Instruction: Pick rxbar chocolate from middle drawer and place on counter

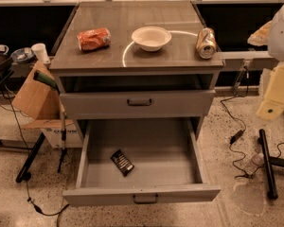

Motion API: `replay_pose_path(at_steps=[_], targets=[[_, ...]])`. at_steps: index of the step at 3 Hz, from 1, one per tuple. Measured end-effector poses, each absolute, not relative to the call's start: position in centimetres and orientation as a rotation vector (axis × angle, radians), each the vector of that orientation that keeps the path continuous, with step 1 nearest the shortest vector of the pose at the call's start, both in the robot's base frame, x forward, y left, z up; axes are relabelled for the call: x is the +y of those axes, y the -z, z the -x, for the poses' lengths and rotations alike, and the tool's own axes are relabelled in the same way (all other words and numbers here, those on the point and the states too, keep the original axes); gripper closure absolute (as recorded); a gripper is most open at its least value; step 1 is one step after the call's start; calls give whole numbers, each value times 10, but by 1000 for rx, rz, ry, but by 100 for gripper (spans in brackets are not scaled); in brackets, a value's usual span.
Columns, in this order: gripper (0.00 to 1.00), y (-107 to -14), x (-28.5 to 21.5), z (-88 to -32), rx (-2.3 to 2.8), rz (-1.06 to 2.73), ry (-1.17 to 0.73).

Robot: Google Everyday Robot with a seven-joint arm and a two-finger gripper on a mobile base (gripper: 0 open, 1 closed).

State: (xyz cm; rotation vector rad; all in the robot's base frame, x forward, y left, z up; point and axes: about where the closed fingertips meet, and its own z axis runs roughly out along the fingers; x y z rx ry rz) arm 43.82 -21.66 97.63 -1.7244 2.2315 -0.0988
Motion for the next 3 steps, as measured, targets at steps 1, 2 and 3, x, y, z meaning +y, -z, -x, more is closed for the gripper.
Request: replay_pose_path(at_steps=[1,2,3], targets=[[0,-976,-217,-438,2231,1724,99],[0,-967,-205,-444,2231,1688,80],[0,-932,-171,-457,2243,1630,29]])
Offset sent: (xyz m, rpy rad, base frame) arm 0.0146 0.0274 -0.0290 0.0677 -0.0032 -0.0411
